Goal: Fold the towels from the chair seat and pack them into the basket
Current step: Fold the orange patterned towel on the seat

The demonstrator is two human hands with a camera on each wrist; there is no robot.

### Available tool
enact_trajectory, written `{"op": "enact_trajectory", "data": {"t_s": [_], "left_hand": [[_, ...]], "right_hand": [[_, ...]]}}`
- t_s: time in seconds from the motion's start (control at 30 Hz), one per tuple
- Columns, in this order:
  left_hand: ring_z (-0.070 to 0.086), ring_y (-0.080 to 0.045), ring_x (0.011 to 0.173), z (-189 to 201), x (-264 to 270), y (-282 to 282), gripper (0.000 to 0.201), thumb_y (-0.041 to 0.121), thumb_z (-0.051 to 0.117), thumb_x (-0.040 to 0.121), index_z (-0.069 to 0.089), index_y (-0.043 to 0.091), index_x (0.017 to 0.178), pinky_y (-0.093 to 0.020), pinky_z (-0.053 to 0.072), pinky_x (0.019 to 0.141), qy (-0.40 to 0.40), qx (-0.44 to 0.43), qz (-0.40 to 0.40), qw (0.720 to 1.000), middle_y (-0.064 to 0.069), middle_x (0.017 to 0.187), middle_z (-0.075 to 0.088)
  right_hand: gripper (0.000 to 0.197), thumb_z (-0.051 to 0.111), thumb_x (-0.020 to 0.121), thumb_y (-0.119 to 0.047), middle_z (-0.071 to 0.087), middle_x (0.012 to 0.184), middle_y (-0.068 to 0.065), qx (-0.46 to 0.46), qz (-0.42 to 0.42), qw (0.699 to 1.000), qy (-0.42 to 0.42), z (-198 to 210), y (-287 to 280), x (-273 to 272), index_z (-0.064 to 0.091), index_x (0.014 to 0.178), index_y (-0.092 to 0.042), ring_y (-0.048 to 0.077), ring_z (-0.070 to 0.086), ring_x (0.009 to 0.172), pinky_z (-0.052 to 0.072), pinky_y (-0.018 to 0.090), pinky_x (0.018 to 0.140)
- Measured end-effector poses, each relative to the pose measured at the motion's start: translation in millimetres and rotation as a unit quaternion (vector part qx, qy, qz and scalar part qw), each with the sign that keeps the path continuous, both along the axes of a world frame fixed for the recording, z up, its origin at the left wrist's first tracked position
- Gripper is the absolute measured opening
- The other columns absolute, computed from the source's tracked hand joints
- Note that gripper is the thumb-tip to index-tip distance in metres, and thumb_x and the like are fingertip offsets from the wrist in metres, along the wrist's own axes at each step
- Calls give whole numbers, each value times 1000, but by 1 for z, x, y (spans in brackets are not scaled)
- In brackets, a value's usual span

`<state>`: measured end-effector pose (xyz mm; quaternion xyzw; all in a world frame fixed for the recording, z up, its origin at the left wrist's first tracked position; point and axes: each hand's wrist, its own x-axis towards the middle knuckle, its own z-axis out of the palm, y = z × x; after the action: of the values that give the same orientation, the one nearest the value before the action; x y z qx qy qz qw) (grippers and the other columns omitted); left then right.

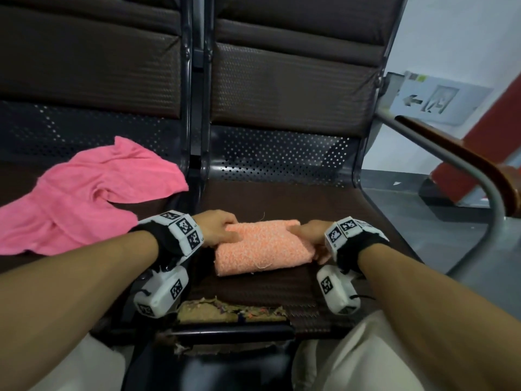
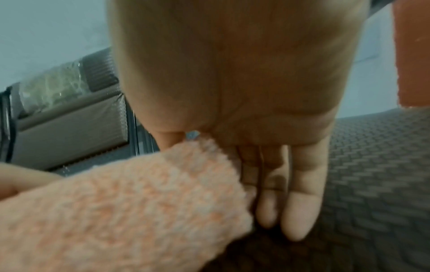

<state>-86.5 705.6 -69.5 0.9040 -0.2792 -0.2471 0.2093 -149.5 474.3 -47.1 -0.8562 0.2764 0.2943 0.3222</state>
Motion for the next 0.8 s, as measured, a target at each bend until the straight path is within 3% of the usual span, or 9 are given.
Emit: {"op": "enact_trajectory", "data": {"t_s": [0.1,0.2,0.27,0.37,0.5,0.57,0.63,0.7,0.8], "left_hand": [[53,-3,71,4,-11,-4,40,43,61,87,57,16,115,-14,38,58,-10,21,-33,999,4,95,61],[54,-11,101,17,-21,-1,63,45,66,82,43,16,133,-21,41,83,-19,22,-25,999,-5,126,56],[43,-17,126,38,-30,0,96,47,73,73,18,16,146,-29,38,104,-8,-42,-3,999,-6,146,36],[39,-17,130,83,-48,-4,123,41,83,63,-4,24,148,-36,36,109,-25,-172,32,984,1,144,30],[52,-7,113,143,-76,-13,95,21,86,63,27,24,138,-21,49,90,-22,-296,22,955,7,126,49],[63,2,94,168,-91,-17,66,21,85,64,51,25,120,-8,50,69,-3,-318,15,948,11,108,63],[66,6,84,185,-107,-23,47,27,82,64,60,31,105,-6,49,59,40,-310,-9,950,13,95,70],[67,3,85,195,-123,-35,42,33,79,64,60,33,102,-8,50,60,70,-276,-33,958,15,95,71],[65,-7,97,202,-142,-66,43,23,78,72,60,26,111,-20,53,77,60,-224,-65,971,6,110,68]], "right_hand": [[57,48,95,-44,48,129,15,74,-59,994,-58,8,6,-3,36,140,-11,29,56,96,53,38,67],[36,53,91,-45,58,87,4,41,37,981,-186,32,9,-3,59,97,-10,14,57,69,45,25,53],[26,60,88,-40,54,71,-3,7,104,954,-281,57,17,-5,55,78,-16,8,50,61,39,26,55],[25,73,79,-32,54,77,-7,-6,167,907,-387,102,35,-18,56,89,-18,3,47,65,40,18,60],[29,78,73,-24,52,72,-7,5,199,854,-481,167,44,-55,54,87,-19,4,45,63,37,13,55],[28,77,75,-20,54,73,-2,29,182,842,-507,192,36,-79,53,89,-20,6,48,64,40,17,57],[29,75,78,-19,62,79,3,50,155,838,-522,208,22,-104,55,99,-19,8,57,68,47,20,61],[33,74,79,-19,67,88,2,45,123,830,-542,215,0,-129,57,108,-20,4,63,75,51,21,67],[28,72,81,-23,66,81,-11,44,54,818,-571,214,-43,-169,60,106,-25,-9,62,69,47,10,59]]}}
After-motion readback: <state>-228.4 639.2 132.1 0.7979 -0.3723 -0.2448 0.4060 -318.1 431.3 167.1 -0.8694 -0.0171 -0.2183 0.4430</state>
